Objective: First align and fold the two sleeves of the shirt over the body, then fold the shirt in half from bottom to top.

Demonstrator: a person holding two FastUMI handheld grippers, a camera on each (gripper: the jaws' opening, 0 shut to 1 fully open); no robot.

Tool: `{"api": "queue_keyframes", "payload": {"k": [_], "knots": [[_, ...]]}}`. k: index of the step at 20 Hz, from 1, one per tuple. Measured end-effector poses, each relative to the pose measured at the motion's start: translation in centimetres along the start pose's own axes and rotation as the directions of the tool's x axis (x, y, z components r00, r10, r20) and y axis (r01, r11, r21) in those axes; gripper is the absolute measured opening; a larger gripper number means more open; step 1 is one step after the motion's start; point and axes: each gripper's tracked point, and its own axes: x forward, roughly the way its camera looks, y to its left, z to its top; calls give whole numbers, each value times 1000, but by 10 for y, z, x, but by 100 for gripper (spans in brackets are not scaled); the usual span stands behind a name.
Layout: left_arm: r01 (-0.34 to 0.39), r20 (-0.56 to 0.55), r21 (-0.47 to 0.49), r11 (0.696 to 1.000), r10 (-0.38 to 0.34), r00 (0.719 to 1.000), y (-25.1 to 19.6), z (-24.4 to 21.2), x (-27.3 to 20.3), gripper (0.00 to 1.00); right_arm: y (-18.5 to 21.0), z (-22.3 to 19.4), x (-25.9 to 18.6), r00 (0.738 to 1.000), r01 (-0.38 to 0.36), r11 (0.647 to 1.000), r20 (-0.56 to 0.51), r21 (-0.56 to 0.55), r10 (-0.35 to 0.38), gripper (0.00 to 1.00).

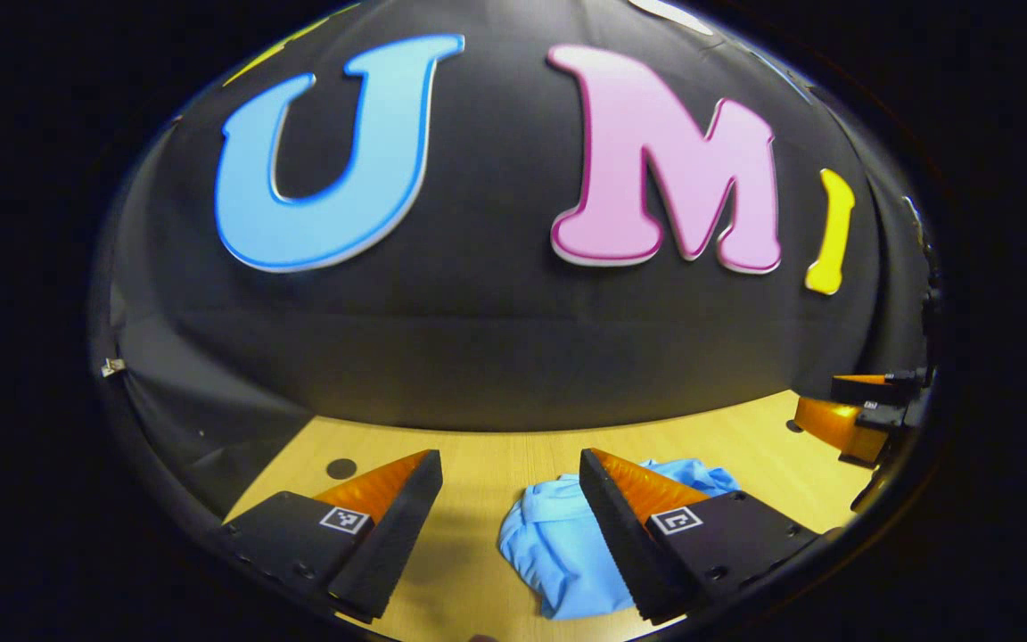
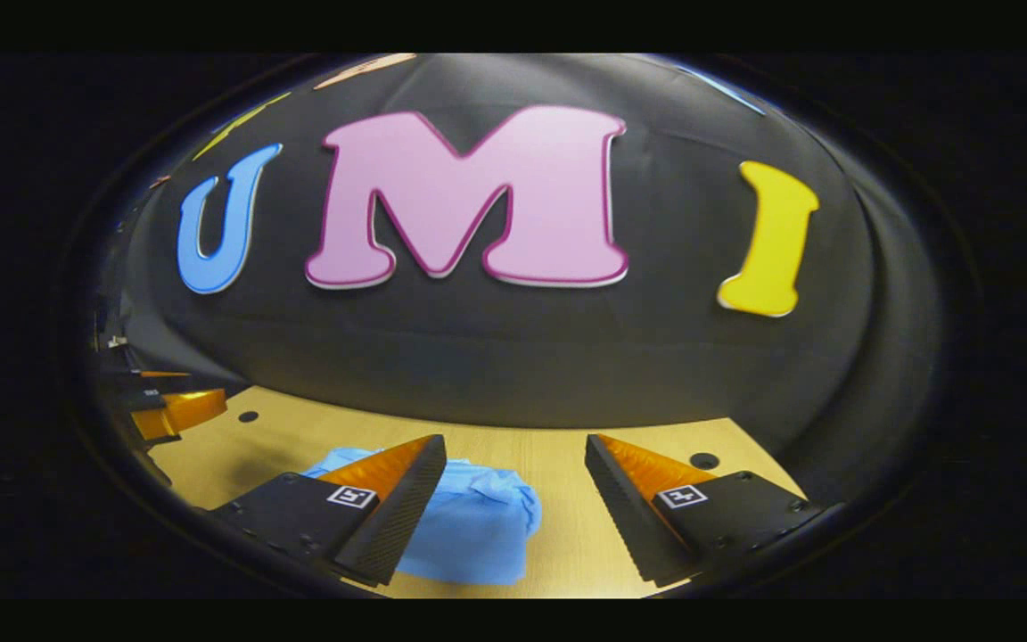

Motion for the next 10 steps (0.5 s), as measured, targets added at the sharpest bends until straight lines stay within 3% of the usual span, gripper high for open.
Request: {"api": "queue_keyframes", "payload": {"k": [4, 10], "knots": [[41, 68, 43, 998, -44, 997, -13, 18, -106, 99, 0, 39, -90, 997, 24, 999, 74, 21, -25, 98], [73, 183, -20, 997, -68, 981, -38, 29, -258, 98, 3, 102, -235, 968, 45, 998, 246, 53, -57, 98]]}}
